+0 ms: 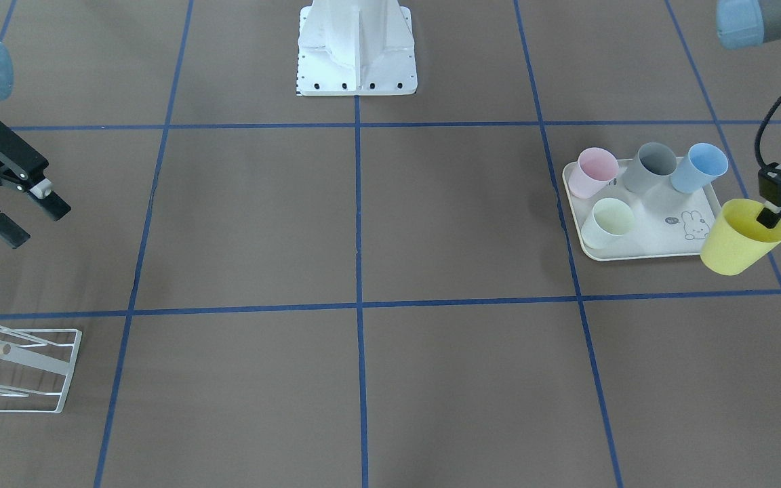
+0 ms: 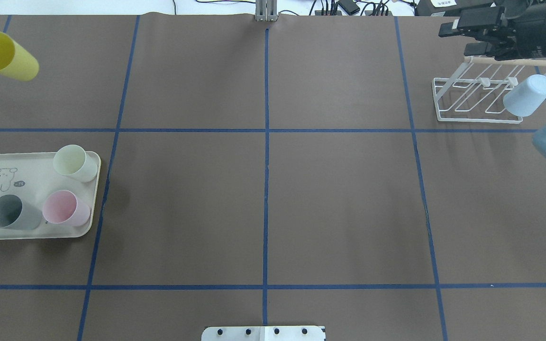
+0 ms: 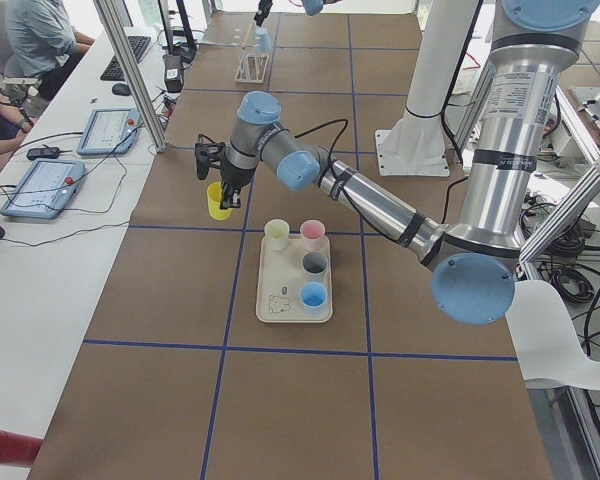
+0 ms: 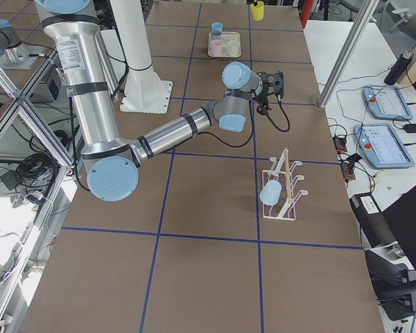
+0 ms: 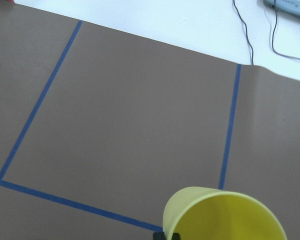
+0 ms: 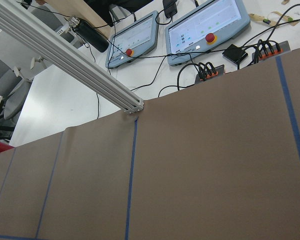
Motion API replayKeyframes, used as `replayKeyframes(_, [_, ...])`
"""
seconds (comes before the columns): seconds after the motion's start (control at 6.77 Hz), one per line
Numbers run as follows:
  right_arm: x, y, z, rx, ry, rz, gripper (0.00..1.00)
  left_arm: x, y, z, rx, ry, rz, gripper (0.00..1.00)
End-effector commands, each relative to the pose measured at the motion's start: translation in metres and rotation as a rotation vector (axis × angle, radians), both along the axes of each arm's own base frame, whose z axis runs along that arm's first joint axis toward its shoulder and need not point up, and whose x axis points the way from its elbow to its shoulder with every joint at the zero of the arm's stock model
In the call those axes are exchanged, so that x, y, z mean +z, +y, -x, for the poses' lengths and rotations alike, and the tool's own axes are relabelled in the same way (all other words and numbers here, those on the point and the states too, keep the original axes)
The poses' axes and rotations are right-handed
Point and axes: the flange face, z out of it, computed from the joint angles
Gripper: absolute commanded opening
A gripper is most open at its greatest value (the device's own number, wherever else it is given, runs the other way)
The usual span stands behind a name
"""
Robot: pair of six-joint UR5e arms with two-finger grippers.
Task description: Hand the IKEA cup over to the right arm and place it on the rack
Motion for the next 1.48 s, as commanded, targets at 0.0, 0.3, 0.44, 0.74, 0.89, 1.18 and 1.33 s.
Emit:
replayKeyframes(0.0, [-0.046,-0.01,0.033,0.023,-0.118,0.066,0.99,-0.045,0.01,-0.061,-0.212,0.253,0.083,0.0])
replayKeyframes(0.3, [-0.09,0.0,0.079,0.063,-0.237,0.117,0.99,-0.087,0.026,-0.099,-0.362,0.562,0.159,0.0])
replayKeyframes(0.44, [-0.112,0.002,0.085,0.054,-0.296,0.124,0.99,-0.104,0.036,-0.107,-0.408,0.725,0.187,0.0])
replayKeyframes(0.74, [-0.147,0.019,0.108,0.047,-0.479,0.117,0.99,-0.125,0.061,-0.127,-0.428,1.047,0.251,0.0])
replayKeyframes(0.89, [-0.17,0.032,0.125,0.043,-0.577,0.121,0.99,-0.135,0.066,-0.129,-0.414,1.158,0.304,0.0])
replayKeyframes(1.18, [-0.185,0.057,0.159,0.038,-0.668,0.109,0.99,-0.167,0.078,-0.156,-0.43,1.401,0.391,0.0])
replayKeyframes(1.33, [-0.186,0.064,0.169,0.037,-0.687,0.11,0.99,-0.177,0.087,-0.167,-0.431,1.491,0.439,0.0])
